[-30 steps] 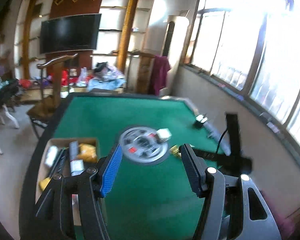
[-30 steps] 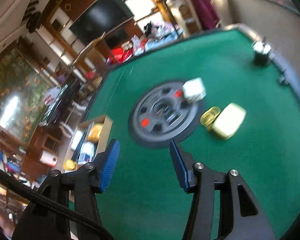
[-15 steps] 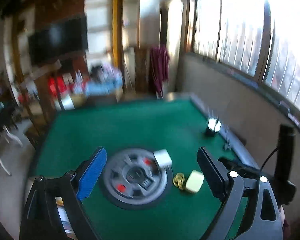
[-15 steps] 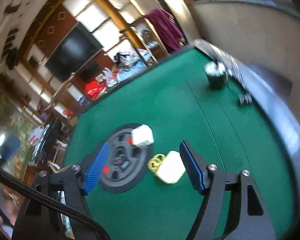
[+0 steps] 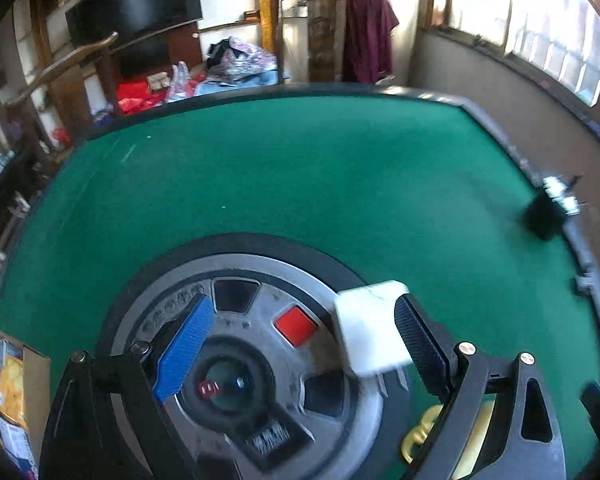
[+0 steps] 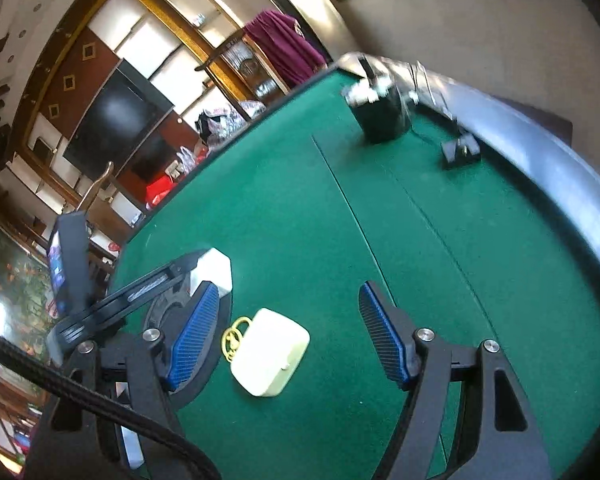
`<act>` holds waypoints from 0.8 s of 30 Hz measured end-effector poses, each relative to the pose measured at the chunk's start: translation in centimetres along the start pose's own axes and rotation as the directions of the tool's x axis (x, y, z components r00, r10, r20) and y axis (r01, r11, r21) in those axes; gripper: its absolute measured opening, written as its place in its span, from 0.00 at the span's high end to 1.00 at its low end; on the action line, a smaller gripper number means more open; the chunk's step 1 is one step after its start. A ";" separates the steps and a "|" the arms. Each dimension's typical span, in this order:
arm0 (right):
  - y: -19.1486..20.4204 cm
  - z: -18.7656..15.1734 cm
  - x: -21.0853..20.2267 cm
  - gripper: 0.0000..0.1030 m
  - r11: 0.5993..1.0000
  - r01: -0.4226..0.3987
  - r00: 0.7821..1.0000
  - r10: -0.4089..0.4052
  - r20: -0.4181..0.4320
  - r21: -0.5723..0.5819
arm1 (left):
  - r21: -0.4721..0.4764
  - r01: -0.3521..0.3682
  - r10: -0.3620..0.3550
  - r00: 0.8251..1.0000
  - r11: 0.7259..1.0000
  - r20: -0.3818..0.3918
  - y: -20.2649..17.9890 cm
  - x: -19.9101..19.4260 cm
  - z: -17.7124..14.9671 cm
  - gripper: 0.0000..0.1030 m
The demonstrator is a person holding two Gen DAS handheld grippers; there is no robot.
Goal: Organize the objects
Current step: 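Grasp the white square box on the disc with the left gripper, then grasp the cream box with keyring with the right gripper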
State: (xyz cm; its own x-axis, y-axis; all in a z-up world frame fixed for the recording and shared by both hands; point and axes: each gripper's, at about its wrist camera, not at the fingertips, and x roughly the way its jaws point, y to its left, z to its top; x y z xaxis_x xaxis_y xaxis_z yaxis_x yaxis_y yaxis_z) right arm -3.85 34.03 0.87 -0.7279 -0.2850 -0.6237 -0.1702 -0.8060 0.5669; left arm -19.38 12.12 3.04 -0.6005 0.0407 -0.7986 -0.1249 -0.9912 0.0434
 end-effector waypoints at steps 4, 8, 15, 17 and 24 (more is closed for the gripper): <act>-0.5 -0.2 1.1 0.30 1.000 0.006 0.999 -0.005 -0.043 0.019 | -0.012 -0.015 0.015 1.000 1.000 0.022 -0.9 1.3 0.3 0.13; -0.2 -0.5 1.2 0.30 1.000 0.020 0.999 -0.020 -0.047 -0.003 | 0.054 0.057 -0.055 0.998 0.997 -0.027 -2.6 2.0 -0.2 0.13; 0.3 -1.3 1.9 0.30 0.998 0.043 0.996 -0.046 -0.076 -0.037 | 0.095 0.165 -0.158 0.985 0.982 -0.072 -2.6 0.4 -2.9 0.63; 0.4 -1.5 2.3 0.30 0.997 0.049 0.994 -0.053 -0.093 -0.052 | 0.098 0.179 -0.171 0.982 0.979 -0.085 -1.9 -0.5 -3.8 0.63; 0.7 -1.9 2.5 0.30 0.994 0.067 0.989 -0.077 -0.128 -0.081 | 0.037 0.232 -0.231 0.972 0.972 -0.043 2.9 -7.9 -8.5 0.63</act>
State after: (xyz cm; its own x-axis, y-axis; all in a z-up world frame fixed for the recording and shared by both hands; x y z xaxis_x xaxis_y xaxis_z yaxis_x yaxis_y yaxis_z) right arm -4.52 31.77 -1.37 -0.6219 -0.2861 -0.7289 -0.1640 -0.8626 0.4785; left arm -8.26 7.85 4.36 -0.5209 0.2629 -0.8121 -0.2903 -0.9493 -0.1211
